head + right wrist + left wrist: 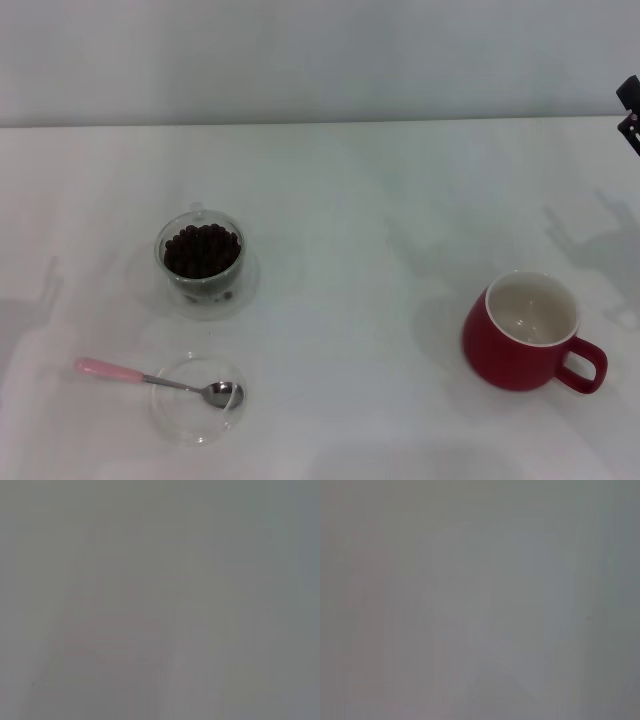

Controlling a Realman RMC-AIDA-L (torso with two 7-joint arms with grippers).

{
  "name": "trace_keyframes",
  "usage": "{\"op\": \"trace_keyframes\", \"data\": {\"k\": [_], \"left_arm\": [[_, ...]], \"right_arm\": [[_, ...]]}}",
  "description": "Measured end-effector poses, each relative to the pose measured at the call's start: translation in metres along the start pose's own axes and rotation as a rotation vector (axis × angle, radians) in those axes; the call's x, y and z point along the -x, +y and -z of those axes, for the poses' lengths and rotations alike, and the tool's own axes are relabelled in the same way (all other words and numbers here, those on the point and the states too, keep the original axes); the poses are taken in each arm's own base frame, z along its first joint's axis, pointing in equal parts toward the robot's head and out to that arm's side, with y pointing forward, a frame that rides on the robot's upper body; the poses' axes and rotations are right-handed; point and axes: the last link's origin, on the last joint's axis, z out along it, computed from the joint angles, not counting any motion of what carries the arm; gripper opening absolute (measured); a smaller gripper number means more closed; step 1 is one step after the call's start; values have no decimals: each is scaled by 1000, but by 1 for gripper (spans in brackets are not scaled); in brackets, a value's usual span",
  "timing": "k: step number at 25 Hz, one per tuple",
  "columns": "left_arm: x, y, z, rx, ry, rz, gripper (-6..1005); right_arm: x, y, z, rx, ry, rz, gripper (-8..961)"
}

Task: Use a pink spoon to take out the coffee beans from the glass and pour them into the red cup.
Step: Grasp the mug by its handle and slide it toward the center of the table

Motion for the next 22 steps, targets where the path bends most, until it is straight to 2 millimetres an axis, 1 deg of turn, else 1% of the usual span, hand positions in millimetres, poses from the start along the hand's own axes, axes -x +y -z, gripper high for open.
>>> {"op": "trace_keyframes", "data": {"k": [19, 22], "left_arm": [[0, 0, 1, -2, -2, 0, 740], [1, -1, 3, -4, -5, 0, 740]], "right_arm": [[-1, 1, 1, 1, 2, -5, 806], [-1, 1, 4, -1, 7, -4, 806]]}}
